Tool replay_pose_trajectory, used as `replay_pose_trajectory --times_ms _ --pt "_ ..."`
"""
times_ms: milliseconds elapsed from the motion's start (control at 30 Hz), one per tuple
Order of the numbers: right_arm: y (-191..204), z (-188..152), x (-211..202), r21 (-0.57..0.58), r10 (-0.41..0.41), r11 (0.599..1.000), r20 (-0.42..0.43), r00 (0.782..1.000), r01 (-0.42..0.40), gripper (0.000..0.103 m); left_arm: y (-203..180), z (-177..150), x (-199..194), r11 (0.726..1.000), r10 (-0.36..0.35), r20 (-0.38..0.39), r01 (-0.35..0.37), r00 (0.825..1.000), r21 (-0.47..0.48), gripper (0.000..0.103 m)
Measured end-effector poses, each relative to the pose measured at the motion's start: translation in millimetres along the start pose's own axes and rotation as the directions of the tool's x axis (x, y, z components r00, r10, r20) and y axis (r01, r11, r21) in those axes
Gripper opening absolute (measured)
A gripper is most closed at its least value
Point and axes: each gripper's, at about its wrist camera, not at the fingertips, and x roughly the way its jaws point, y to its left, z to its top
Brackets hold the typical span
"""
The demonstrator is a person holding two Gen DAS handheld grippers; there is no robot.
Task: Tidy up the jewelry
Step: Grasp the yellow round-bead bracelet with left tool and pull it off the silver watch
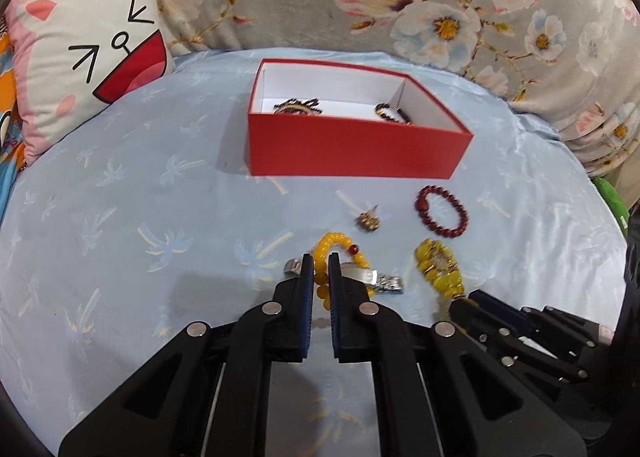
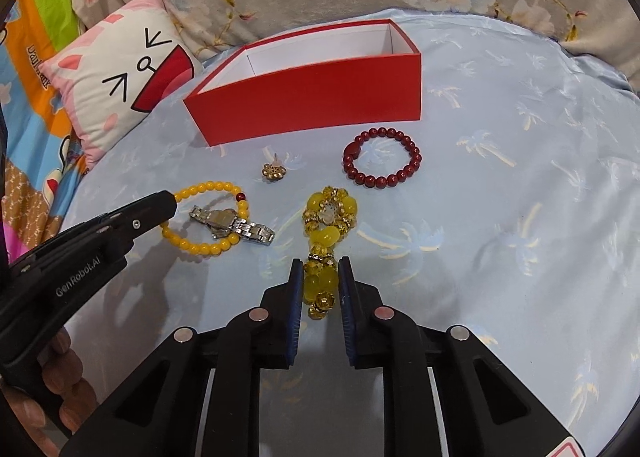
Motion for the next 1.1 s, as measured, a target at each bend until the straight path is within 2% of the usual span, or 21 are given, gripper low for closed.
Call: replay_pose_trajectory --times_ms 200,267,600,800,867,1100 --pt "-1 3 -17 0.01 0.011 1.0 0.038 0.999 -0.012 0.016 -6 11 -19 0.999 -0.048 0.03 0.049 0.998 -0.012 0.007" --pt "-1 4 -20 0.009 0.016 1.0 0.045 0.999 -0.017 0.01 -8 15 -27 0.999 -0.049 0.046 0.05 0.998 -0.009 0.007" --pt "1 -2 -25 -0.004 0.015 1.0 0.048 0.999 -0.015 0.01 -1 26 -52 0.998 -0.057 0.083 0.06 0.995 -0.032 0.007" --pt "-3 -7 -27 0.018 0.018 1.0 0.04 0.999 -0.019 0.01 2 39 -70 0.992 -0.108 0.126 0.115 0.986 -0.045 0.007" --pt "-5 -8 -25 0.026 0.021 0.999 0.027 0.999 -0.022 0.01 -1 42 -63 0.996 -0.078 0.113 0.081 0.991 -0.023 0.007" --pt "-6 -10 -24 0.026 0.021 0.999 0.015 1.0 -0.022 0.01 11 29 -42 0.994 -0.074 0.047 0.077 0.996 -0.073 0.007"
